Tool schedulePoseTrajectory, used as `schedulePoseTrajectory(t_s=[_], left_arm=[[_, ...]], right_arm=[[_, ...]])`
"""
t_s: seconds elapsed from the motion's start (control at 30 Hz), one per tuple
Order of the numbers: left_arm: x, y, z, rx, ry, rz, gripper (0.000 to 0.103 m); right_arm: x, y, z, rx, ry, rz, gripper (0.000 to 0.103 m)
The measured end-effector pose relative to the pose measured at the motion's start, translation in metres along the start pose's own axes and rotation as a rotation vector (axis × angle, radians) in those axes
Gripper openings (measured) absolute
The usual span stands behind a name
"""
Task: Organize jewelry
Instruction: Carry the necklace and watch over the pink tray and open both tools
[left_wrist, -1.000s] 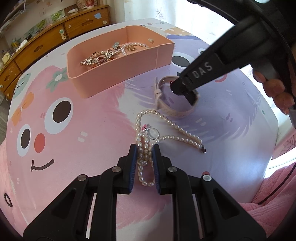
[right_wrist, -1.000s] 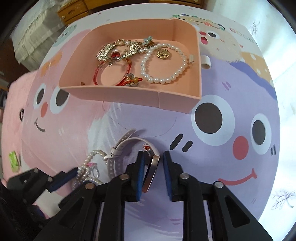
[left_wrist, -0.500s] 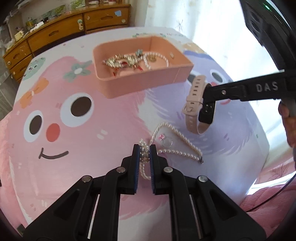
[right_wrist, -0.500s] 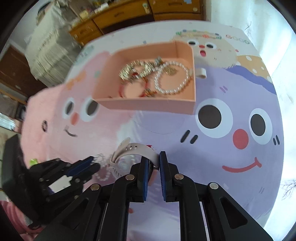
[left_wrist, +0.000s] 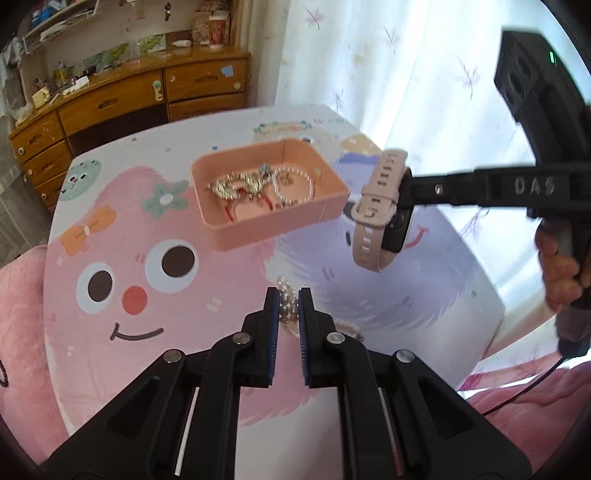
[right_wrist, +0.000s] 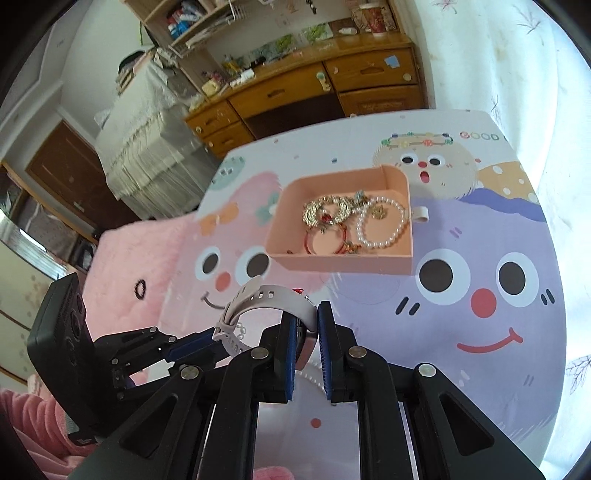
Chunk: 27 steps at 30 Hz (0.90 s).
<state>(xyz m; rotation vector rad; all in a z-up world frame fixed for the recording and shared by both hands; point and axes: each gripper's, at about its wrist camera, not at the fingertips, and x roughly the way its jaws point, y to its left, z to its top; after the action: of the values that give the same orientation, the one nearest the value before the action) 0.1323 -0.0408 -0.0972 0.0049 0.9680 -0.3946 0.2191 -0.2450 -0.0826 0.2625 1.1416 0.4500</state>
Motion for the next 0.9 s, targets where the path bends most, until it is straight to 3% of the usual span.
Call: schedulePoseTrajectory(t_s=[0.47,0.9], left_arm=[[-0.088,0.007,0.050,-0.088,-0.145,-0.030,0.008],[-0.155,0.021,0.133,-0.113,-0.267,-0.109,0.008]], right_arm=[[-0.029,0.006,0.013,-0.010,-0.091,-0.001,0.011],[-0.048,0.024,0.038,-0.113,-0.227,-0.037,0.011]])
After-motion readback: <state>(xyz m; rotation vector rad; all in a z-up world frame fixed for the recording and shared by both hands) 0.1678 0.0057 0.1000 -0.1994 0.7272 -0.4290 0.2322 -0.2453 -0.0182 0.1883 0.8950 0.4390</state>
